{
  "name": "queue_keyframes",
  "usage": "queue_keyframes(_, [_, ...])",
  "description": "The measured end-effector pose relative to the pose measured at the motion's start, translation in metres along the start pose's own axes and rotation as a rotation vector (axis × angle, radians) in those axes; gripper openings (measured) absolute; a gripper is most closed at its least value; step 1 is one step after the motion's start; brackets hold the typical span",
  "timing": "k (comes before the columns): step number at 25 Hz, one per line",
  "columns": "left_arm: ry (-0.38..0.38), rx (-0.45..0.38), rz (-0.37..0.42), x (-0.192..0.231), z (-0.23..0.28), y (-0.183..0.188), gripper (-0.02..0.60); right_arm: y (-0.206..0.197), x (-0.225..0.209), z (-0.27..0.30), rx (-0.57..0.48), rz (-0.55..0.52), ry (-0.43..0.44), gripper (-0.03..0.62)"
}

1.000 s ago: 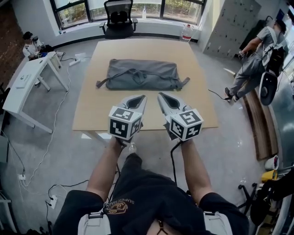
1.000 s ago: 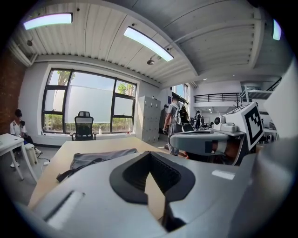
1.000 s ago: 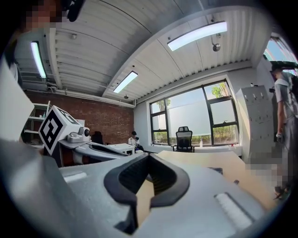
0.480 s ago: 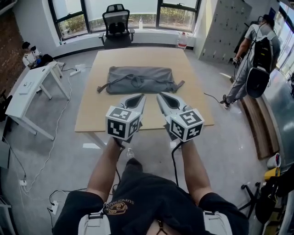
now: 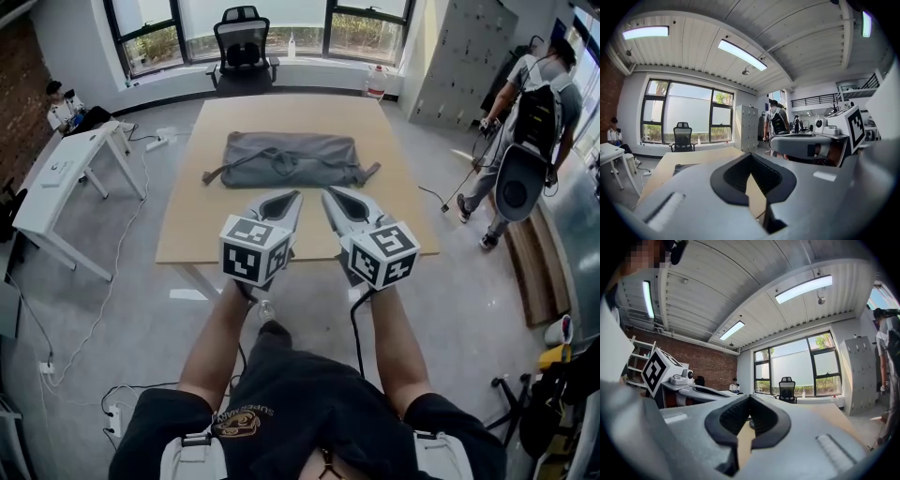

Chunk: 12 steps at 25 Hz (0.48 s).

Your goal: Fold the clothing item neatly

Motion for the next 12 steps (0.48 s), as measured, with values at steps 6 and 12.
queue_keyframes(6, [-0.004,0.004,-0.003,0.0054,-0.0006,-0.0006,0.008,-0.0033,0.002,0.0048,0.002,0.007,-0.002,0.003])
queue_keyframes(12, [-0.007,0.002,0.002,0.0051,0.001,-0.0006,0.008,-0.0038,0.0009,0.0045,-0.001,0.005,-0.006,0.003])
Point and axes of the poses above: the fingertips, and each gripper's own axes: z forward along the fingers, x to its left, y out of its top, the point moved 8 cm from there along -z, backward along the fingers, and after that the axes turned 12 degrees about -x, right-handed, at the moved point
